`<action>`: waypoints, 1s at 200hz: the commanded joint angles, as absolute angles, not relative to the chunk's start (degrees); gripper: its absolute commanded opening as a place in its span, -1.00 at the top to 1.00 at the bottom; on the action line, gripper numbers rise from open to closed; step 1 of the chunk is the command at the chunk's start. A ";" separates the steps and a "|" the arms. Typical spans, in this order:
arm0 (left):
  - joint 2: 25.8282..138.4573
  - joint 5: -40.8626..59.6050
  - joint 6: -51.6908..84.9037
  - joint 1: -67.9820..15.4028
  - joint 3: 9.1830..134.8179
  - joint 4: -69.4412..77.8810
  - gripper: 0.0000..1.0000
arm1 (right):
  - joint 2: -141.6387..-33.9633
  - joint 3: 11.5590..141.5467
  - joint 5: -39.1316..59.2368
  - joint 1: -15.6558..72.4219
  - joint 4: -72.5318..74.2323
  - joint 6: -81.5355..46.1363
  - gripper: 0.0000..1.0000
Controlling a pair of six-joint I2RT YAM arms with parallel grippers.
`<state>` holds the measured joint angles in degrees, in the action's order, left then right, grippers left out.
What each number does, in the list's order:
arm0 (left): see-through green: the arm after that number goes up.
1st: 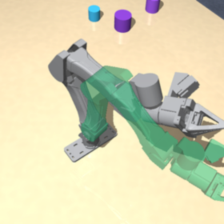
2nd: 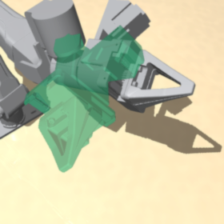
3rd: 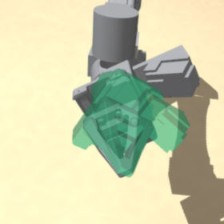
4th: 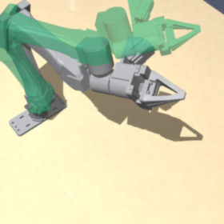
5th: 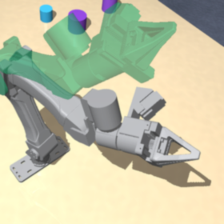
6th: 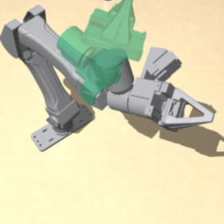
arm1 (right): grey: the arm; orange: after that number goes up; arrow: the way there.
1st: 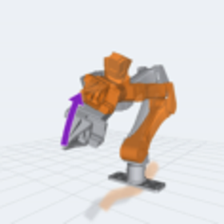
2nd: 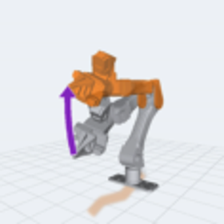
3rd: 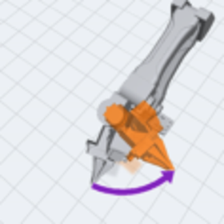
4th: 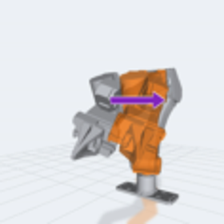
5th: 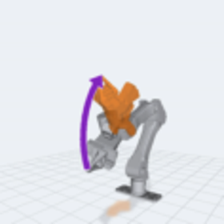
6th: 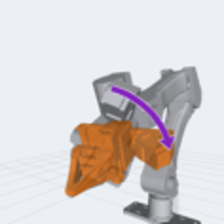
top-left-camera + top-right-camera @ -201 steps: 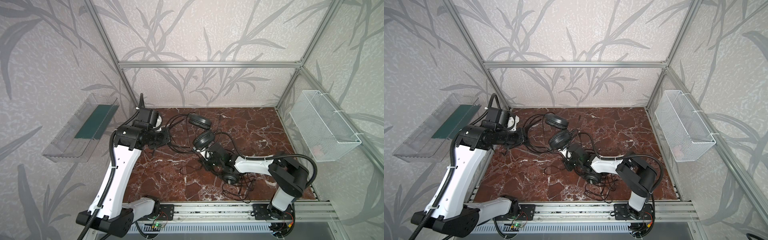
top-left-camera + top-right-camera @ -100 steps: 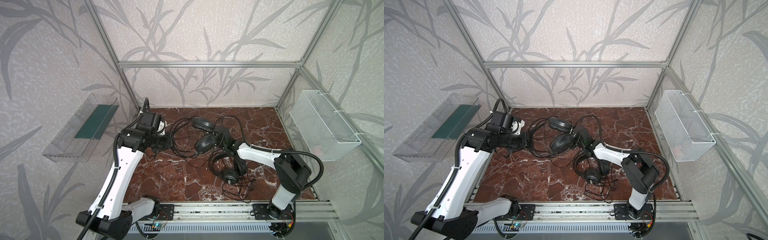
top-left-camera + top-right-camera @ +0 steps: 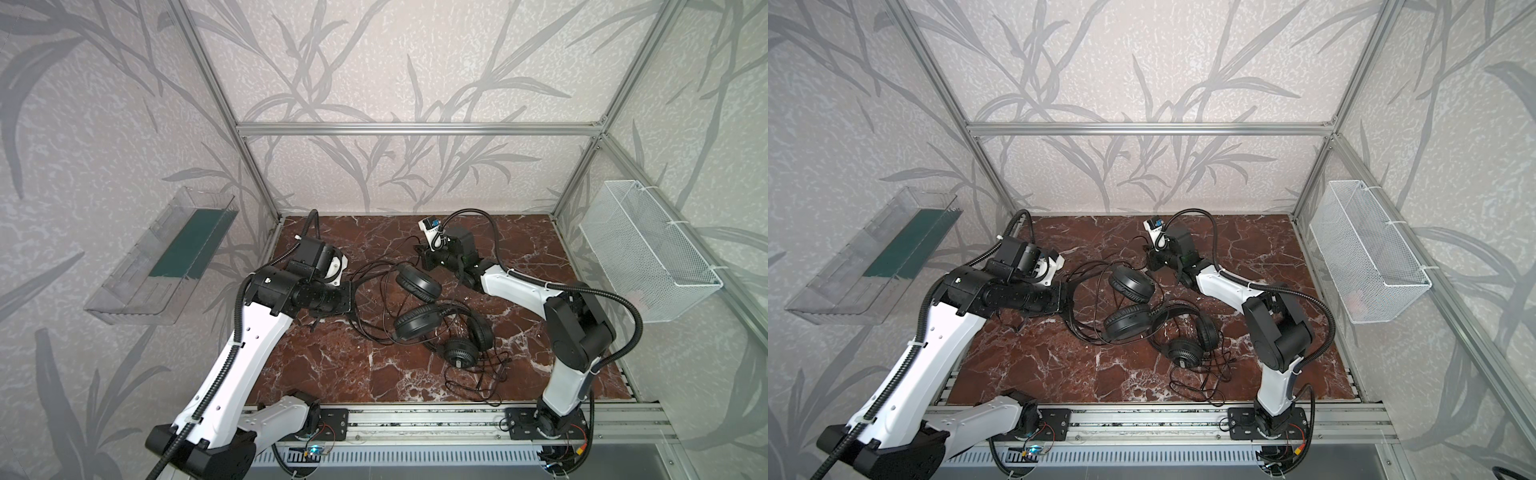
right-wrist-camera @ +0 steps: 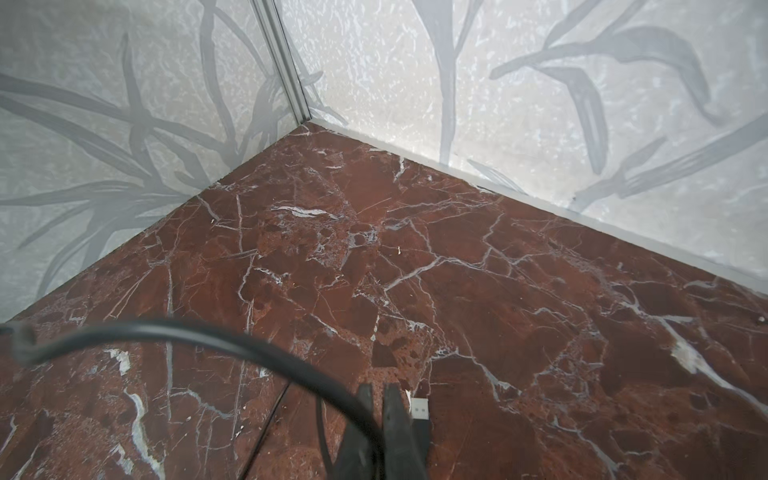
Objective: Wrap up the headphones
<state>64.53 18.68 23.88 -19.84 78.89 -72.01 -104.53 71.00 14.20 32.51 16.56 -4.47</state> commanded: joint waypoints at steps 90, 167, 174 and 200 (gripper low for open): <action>62.31 19.93 21.88 -22.49 74.22 -70.31 1.00 | -98.47 81.09 23.13 29.94 12.51 1.32 1.00; 62.10 19.37 21.53 -23.26 73.34 -70.63 1.00 | -97.47 88.26 22.79 26.64 9.09 2.25 1.00; 61.96 19.32 21.53 -23.37 73.22 -70.62 1.00 | -97.47 89.17 22.85 26.23 8.93 2.05 1.00; 61.58 19.45 21.36 -23.81 72.70 -70.66 1.00 | -99.98 93.58 23.17 24.12 6.67 1.35 1.00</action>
